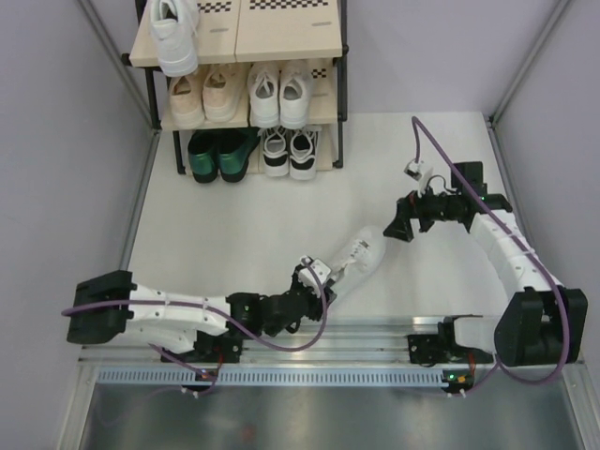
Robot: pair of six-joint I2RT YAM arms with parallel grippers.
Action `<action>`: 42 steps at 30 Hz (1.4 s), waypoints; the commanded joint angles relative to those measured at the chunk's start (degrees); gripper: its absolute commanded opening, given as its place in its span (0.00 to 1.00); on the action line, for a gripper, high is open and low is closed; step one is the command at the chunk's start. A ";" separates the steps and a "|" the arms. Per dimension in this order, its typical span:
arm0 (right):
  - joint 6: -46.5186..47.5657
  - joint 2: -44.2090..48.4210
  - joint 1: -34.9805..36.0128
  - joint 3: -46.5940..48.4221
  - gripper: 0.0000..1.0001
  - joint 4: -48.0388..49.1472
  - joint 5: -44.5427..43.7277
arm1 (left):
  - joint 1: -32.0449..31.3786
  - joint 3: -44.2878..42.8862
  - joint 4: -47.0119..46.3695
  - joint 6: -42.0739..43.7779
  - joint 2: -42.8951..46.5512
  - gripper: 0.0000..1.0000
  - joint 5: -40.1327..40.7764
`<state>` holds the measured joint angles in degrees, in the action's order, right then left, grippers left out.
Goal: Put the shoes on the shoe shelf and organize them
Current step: Pick up the shoe at the center of the board, then place the shoe at the shoe shelf.
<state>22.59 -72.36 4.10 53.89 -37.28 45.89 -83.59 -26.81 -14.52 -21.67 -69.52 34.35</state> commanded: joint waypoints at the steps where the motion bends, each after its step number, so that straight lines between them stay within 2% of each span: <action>1: -1.31 3.19 -3.03 2.00 0.99 2.21 2.09 | -0.17 -0.61 -5.87 1.98 9.11 0.00 4.67; 5: -2.81 3.71 -7.87 3.59 0.99 1.50 8.06 | -0.17 -2.46 -1.39 3.12 13.35 0.00 6.52; 9: -6.50 6.34 -12.52 3.86 1.00 4.48 8.60 | -0.17 -5.53 2.65 5.49 16.69 0.00 10.03; 16: -8.35 8.29 -18.33 1.14 0.99 7.65 9.65 | -0.08 -16.50 4.68 18.49 21.08 0.00 15.04; 24: -8.35 7.76 -19.74 0.16 0.99 8.01 9.83 | 1.23 -31.69 3.45 32.55 18.29 0.00 16.63; 28: -8.61 7.76 -19.74 -0.45 0.99 8.36 10.01 | 4.83 -40.67 3.71 36.26 14.77 0.00 14.79; 30: -8.61 7.84 -19.74 -0.62 0.99 8.36 10.01 | 9.83 -44.37 5.37 35.04 13.01 0.00 10.42; 31: -8.70 7.85 -19.74 -0.71 0.99 8.36 10.01 | 12.20 -49.17 7.99 34.07 10.91 0.00 8.82; 33: -8.61 7.93 -19.83 -0.80 0.99 8.36 10.01 | 19.93 -54.55 11.87 30.75 6.62 0.00 3.13; 34: -8.61 7.93 -19.74 -0.98 0.99 8.36 10.10 | 25.79 -59.28 14.24 29.59 5.28 0.00 0.83; 37: -8.61 8.20 -19.83 -1.15 0.99 8.27 10.19 | 35.12 -69.38 18.82 27.56 -0.96 0.00 -3.83; 42: -8.35 8.55 -20.18 -1.77 0.99 8.01 10.98 | 46.83 -83.21 25.24 21.94 -11.68 0.00 -10.60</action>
<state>13.80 -65.23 -15.22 52.49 -31.20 54.65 -41.74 -100.22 11.90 4.91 -77.95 31.90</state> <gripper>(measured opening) 0.993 0.606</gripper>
